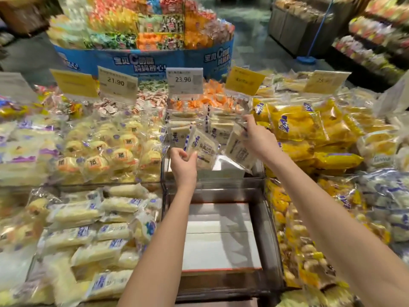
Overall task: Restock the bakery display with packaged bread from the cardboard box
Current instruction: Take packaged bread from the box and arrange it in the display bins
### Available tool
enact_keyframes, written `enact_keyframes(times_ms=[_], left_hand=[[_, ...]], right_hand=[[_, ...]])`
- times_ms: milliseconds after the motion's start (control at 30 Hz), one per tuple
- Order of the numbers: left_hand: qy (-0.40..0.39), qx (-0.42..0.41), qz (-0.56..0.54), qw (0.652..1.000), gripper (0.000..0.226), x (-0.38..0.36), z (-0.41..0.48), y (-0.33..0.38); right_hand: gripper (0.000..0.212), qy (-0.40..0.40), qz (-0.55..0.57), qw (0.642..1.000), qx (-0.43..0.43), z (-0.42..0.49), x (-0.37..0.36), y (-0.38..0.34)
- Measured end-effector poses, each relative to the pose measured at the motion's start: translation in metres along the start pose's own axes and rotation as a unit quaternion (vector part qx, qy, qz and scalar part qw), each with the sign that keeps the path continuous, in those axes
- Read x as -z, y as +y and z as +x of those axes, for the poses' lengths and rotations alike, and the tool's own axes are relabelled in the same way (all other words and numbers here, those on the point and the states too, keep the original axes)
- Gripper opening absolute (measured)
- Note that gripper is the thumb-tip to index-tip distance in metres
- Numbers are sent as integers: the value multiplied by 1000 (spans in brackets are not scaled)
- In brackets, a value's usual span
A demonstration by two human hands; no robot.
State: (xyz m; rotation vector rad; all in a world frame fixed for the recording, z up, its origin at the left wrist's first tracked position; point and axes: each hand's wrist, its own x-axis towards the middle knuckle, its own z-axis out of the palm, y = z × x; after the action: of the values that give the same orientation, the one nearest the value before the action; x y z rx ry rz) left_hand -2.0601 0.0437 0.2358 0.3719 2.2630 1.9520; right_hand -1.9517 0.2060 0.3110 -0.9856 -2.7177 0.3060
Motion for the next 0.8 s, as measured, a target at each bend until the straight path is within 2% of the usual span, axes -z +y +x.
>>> enact_keyframes(times_ms=[100,200,233,300,367,400,433,567,667,733,800], left_hand=[[-55,0,62,997,35,-3,5,-12],[-144,-5,113,983,76,5,14,-5],[-171,-4,129,977,84,7,20,-3],[-209,1,130,969,92,12,31,1],[-216,-30,133,967,94,13,37,1],[-209,-53,139,967,92,13,37,1],[-196,-73,143,967,89,12,37,0],[-124,-109,125,978,84,9,26,-8],[-63,-111,82,988,82,10,25,-18],[-49,-115,115,986,80,11,29,-20],[-82,-115,206,968,81,13,34,-19]], right_hand=[[35,9,-7,999,35,12,-18,0],[36,45,48,997,39,8,-33,11],[40,35,57,997,29,7,-35,15],[61,-60,48,997,7,6,-34,20],[80,-166,41,985,-4,4,-30,23],[83,-174,42,984,0,3,-28,24],[83,-154,49,987,5,4,-26,24],[70,12,88,996,26,7,-20,22],[68,71,86,991,74,8,-27,14],[65,113,70,986,100,10,-35,12],[58,144,59,983,95,15,-36,10]])
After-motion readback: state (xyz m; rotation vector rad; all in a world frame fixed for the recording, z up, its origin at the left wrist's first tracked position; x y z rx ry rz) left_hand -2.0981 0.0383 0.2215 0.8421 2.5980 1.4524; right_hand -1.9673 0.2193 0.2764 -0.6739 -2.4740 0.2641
